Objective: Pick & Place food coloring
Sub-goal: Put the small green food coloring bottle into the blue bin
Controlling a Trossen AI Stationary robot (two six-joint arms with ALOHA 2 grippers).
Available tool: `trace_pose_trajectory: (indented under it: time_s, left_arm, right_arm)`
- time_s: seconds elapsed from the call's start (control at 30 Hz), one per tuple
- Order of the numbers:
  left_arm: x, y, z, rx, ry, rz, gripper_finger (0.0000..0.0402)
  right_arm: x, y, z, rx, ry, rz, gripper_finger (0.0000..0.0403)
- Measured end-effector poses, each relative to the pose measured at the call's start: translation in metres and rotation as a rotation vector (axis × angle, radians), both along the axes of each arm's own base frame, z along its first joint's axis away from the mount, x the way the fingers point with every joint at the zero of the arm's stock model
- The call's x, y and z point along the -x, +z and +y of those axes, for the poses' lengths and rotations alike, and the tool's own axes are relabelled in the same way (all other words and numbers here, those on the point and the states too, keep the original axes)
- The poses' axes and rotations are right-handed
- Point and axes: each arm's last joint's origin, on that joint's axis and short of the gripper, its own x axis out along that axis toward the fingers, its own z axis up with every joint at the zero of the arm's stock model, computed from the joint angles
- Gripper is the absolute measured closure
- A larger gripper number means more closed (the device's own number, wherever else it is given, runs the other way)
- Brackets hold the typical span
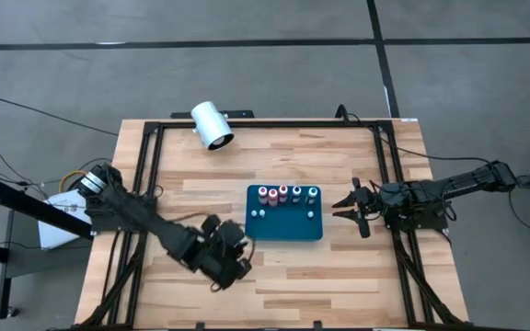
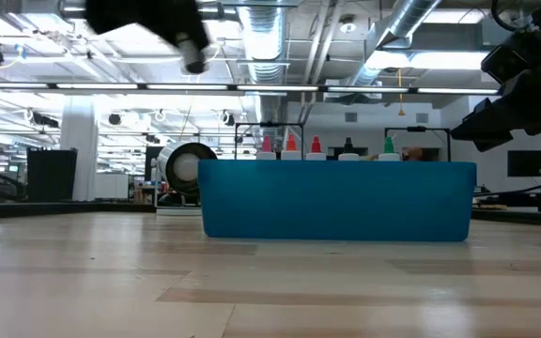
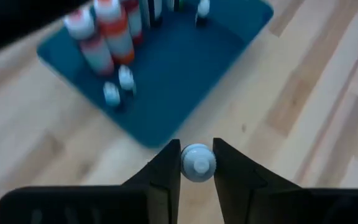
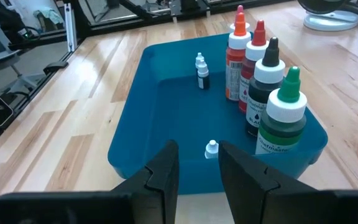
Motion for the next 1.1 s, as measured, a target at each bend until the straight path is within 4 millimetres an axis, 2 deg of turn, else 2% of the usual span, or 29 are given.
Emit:
trace_pose_trajectory:
  time_s: [0.13,0.4,0.53,0.77,1.1]
  left_arm:
    - [-0.021,0.017,0.021,-0.072,-0.058,-0.025,0.0334]
    - [-0.056,0.024,0.059,-0.153,-0.145,-0.099,0.0336]
    - [-0.07,0.013,0.07,-0.159,-0.179,-0.081,0.0332]
    - [-0.095,-0.021,0.083,-0.17,-0.183,-0.037,0.0333]
    - [-0.109,-0.056,0.096,-0.2,-0.173,0.056,0.0332]
  right_arm:
    - [0.0,0.0,0.0,0.0,0.0,0.0,0.0301]
    - [0.0,0.0,0.0,0.0,0.0,0.0,0.0301]
    - [0.0,0.0,0.0,0.0,0.0,-0.001,0.0301]
    - [0.0,-0.001,0.0,0.002,-0.001,0.007,0.0301]
    - [0.0,-0.002,0.0,0.004,-0.003,0.018,0.0301]
